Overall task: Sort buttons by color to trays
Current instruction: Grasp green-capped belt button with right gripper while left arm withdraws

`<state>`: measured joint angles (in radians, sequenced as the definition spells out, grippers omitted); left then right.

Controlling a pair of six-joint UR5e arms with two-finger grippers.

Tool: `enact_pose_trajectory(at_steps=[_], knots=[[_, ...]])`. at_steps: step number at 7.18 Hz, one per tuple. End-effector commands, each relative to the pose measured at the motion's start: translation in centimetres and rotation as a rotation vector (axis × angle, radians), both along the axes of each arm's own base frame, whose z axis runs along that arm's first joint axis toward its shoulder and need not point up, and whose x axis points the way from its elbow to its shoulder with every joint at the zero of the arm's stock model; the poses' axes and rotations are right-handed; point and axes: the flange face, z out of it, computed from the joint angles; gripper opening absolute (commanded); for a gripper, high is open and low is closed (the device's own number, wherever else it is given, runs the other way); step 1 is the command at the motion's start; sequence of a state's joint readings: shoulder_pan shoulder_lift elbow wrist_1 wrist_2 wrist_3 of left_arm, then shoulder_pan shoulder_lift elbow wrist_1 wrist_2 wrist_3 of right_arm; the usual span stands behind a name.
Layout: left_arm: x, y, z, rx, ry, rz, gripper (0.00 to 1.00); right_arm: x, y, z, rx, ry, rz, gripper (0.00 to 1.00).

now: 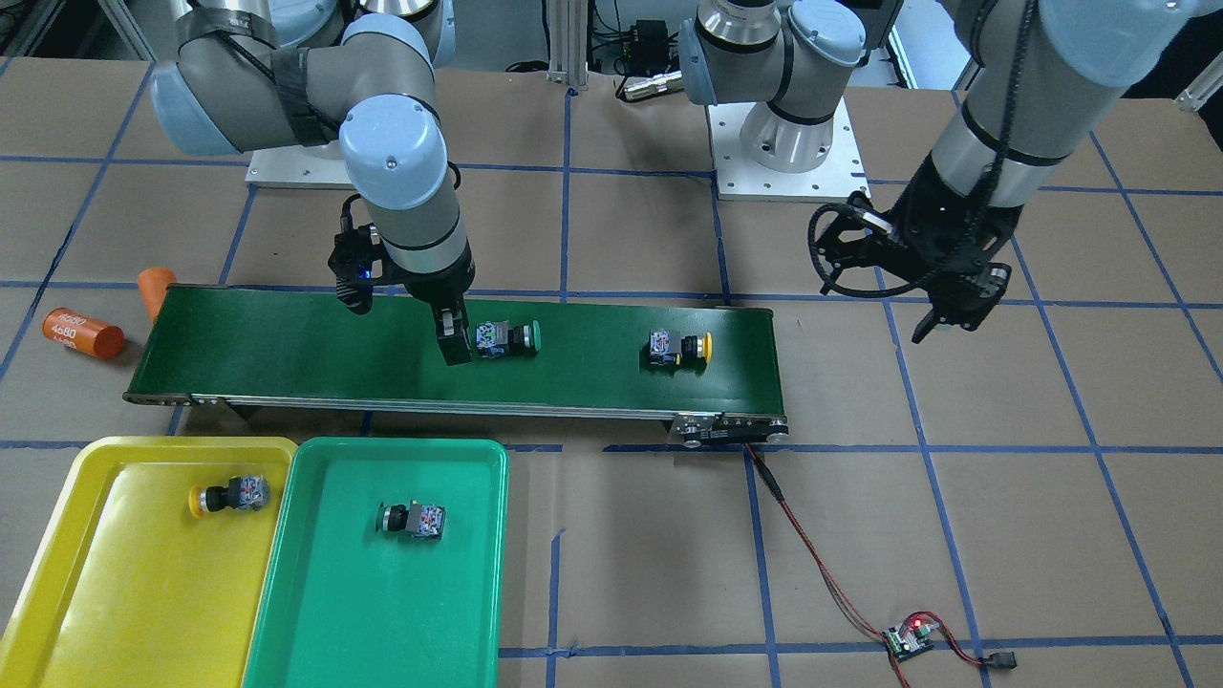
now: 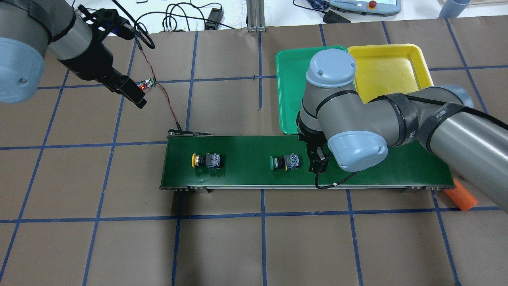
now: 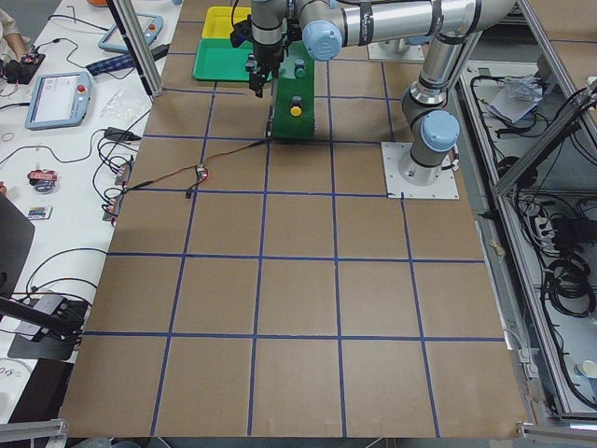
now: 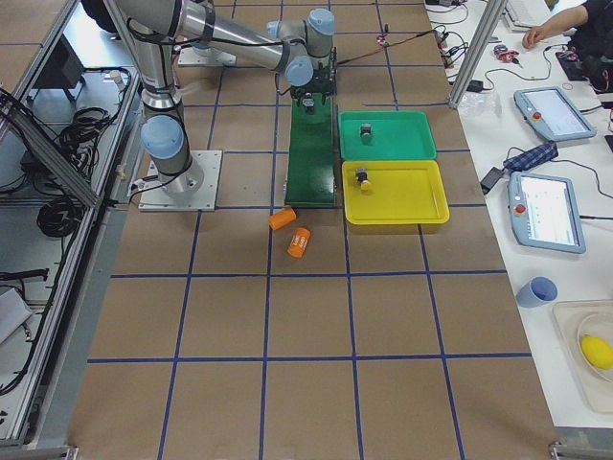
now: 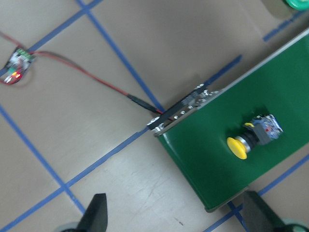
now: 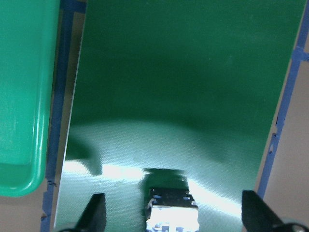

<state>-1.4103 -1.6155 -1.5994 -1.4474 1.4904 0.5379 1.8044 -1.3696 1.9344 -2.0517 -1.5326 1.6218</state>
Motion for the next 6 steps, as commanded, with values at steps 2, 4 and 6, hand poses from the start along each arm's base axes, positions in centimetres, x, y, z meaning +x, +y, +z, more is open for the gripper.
enact_pose_trajectory(at_steps=[2,4,6], knots=[[-4.4,2.0,2.5,0.037,-0.018,0.24,1.0,0.4,0.4,-1.3,0.019,0.007,0.0,1.0],[-5.1,1.0,3.6,0.036,-0.071,0.286,1.0,-0.1,1.0,-2.4,0.04,0.005,0.041,0.29],[-4.7,1.7,4.4,0.043,-0.079,0.293,1.0,-0.9,-0.1,-1.4,0.011,0.001,0.083,0.0]])
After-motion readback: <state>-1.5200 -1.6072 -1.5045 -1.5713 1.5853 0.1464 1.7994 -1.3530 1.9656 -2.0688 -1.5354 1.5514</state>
